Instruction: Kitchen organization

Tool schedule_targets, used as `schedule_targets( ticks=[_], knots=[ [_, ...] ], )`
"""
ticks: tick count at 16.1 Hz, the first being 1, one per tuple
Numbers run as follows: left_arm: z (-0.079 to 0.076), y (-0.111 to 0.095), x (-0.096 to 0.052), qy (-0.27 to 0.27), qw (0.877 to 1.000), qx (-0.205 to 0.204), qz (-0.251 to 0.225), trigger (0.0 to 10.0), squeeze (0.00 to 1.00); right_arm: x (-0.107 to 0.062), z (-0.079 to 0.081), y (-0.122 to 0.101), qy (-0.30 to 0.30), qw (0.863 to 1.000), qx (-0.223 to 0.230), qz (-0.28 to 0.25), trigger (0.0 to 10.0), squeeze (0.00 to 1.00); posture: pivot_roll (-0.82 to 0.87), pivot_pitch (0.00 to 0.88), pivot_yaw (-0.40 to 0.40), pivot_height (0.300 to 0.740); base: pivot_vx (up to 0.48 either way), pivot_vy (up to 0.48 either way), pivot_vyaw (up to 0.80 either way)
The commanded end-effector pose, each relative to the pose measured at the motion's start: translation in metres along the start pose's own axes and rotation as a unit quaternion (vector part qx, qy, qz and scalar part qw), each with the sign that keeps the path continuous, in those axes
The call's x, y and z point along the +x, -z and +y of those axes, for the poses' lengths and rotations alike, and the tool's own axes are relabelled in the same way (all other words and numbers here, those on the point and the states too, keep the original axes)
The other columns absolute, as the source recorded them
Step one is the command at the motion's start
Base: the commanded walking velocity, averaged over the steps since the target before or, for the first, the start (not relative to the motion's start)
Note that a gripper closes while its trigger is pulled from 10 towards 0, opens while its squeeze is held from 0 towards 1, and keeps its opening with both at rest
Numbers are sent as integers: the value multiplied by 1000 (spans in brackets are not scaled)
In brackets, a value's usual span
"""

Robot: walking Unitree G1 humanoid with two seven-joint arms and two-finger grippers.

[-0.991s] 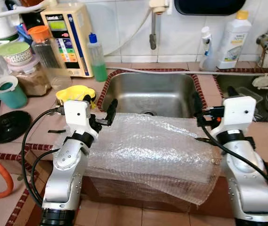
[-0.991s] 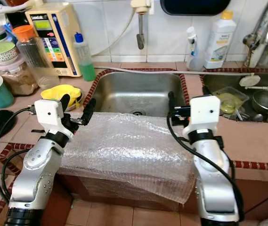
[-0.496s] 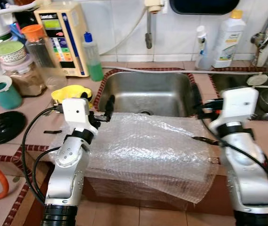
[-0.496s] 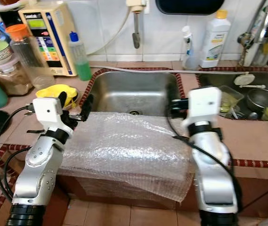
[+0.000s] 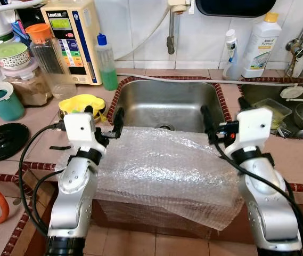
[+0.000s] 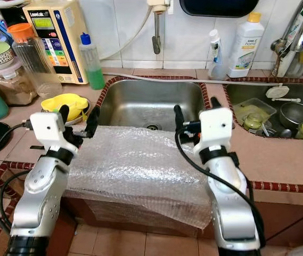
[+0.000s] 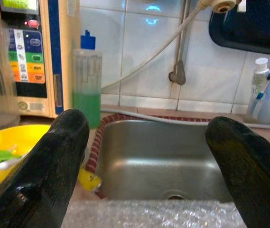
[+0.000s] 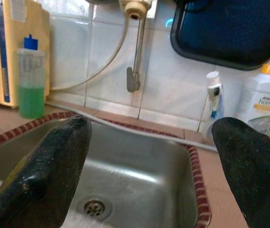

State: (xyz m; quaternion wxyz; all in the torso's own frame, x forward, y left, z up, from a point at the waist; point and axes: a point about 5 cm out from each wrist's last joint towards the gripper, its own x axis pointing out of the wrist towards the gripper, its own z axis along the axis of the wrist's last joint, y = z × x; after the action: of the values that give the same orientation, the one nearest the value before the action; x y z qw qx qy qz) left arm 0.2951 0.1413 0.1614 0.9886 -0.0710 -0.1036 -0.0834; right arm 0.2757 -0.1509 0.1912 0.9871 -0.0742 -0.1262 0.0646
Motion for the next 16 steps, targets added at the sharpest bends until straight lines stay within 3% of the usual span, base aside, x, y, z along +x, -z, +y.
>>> schedule_targets(
  ticks=[1, 5, 16],
  knots=[
    [2, -3, -2, 1, 1000, 9, -4, 10000, 0, -5, 5, -2, -7, 1000, 13, 0, 10000, 0, -41, 0, 44, 740, 274, 0, 0],
    [5, -2, -4, -2, 1000, 10, 1, 10000, 0, -13, 10, 4, -5, 1000, 21, 15, 10000, 0, -38, 0, 51, 740, 279, 0, 0],
    [0, 2, -4, 17, 1000, 7, 16, 10000, 0, -7, 8, 4, -1, 1000, 13, 14, 10000, 0, -37, 0, 51, 740, 228, 0, 0]
  ],
)
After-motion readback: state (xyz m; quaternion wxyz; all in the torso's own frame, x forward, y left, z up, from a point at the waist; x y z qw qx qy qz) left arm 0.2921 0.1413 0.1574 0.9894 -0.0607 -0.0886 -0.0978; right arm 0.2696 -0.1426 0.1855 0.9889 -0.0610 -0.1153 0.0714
